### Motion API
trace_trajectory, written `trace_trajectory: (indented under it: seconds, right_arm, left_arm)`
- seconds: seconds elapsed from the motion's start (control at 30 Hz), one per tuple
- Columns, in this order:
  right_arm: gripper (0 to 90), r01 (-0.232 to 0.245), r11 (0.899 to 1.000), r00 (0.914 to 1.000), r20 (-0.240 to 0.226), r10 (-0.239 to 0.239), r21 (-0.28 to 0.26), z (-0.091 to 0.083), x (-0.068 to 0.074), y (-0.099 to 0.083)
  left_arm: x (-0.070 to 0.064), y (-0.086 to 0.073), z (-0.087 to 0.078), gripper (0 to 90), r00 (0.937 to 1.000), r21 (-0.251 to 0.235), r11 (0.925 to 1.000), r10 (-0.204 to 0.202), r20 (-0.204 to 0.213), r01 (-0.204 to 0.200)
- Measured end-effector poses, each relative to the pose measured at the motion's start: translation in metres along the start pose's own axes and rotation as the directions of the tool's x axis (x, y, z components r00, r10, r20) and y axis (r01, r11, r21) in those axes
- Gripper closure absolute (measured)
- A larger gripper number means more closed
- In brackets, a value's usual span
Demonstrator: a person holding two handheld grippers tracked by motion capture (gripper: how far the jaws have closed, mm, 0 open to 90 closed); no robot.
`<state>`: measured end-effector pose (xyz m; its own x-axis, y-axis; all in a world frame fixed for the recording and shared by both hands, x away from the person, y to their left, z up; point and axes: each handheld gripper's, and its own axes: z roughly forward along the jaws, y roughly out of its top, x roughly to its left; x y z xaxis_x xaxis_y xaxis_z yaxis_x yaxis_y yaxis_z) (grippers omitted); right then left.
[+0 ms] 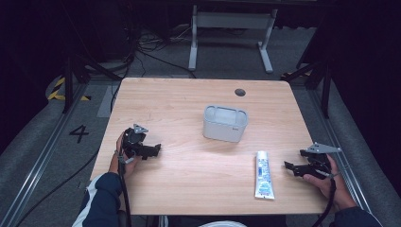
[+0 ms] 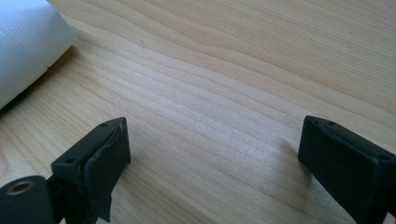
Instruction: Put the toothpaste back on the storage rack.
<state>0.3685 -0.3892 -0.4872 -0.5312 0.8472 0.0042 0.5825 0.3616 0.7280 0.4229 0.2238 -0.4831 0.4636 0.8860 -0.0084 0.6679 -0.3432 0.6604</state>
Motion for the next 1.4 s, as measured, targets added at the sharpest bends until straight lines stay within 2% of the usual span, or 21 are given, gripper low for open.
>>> trace_trajectory:
  seconds: [0.2,0.43,0.5,0.57,0.63,0.77,1.0,1.13,1.23,1.3,1.4]
  right_arm:
    - [9.4,0.026,1.000,0.9996,0.010,-0.026,-0.001,-0.002,0.001,-0.001]
    - [9.2,0.065,0.998,0.9976,0.023,-0.065,0.007,-0.004,0.003,0.001]
    - [9.3,0.090,0.996,0.9952,0.037,-0.091,0.022,-0.005,0.004,0.002]
    - [12.0,0.096,0.995,0.9944,0.040,-0.097,0.033,-0.006,0.007,0.003]
    - [16.1,0.113,0.993,0.9931,0.023,-0.114,0.040,-0.008,0.008,0.005]
    - [16.1,0.129,0.990,0.9914,0.016,-0.130,0.052,-0.008,0.012,0.007]
    - [17.0,0.190,0.980,0.9814,-0.036,-0.188,0.061,-0.008,0.026,0.010]
    - [17.1,0.232,0.971,0.9708,-0.076,-0.228,0.052,-0.009,0.037,0.012]
    - [17.2,0.240,0.970,0.9673,-0.098,-0.234,0.049,-0.008,0.041,0.012]
    - [17.7,0.266,0.963,0.9561,-0.139,-0.258,0.046,-0.009,0.048,0.013]
    - [17.8,0.277,0.960,0.9510,-0.155,-0.268,0.041,-0.009,0.050,0.013]
  left_arm:
    - [0.001,-0.006,-0.005,0.0,0.9985,-0.005,0.9990,0.044,0.031,-0.044]
    - [0.001,-0.011,-0.009,0.0,0.9964,-0.006,0.9980,0.064,0.056,-0.063]
    - [0.002,-0.011,-0.009,0.0,0.9946,-0.010,0.9967,0.081,0.065,-0.080]
    - [0.002,-0.012,-0.010,0.0,0.9947,-0.006,0.9970,0.077,0.068,-0.077]
    - [0.002,-0.012,-0.010,0.0,0.9947,-0.006,0.9973,0.074,0.072,-0.074]
    - [0.002,-0.013,-0.011,0.0,0.9943,0.002,0.9971,0.076,0.075,-0.076]
    - [0.002,-0.012,-0.011,0.0,0.9942,0.001,0.9970,0.077,0.075,-0.077]
    - [0.002,-0.013,-0.011,0.0,0.9943,0.002,0.9971,0.076,0.075,-0.076]
    - [0.002,-0.013,-0.011,0.0,0.9943,0.002,0.9971,0.076,0.075,-0.076]
    - [0.002,-0.013,-0.011,0.1,0.9943,0.002,0.9971,0.076,0.075,-0.076]
    - [0.002,-0.013,-0.011,0.0,0.9943,0.002,0.9971,0.076,0.075,-0.076]
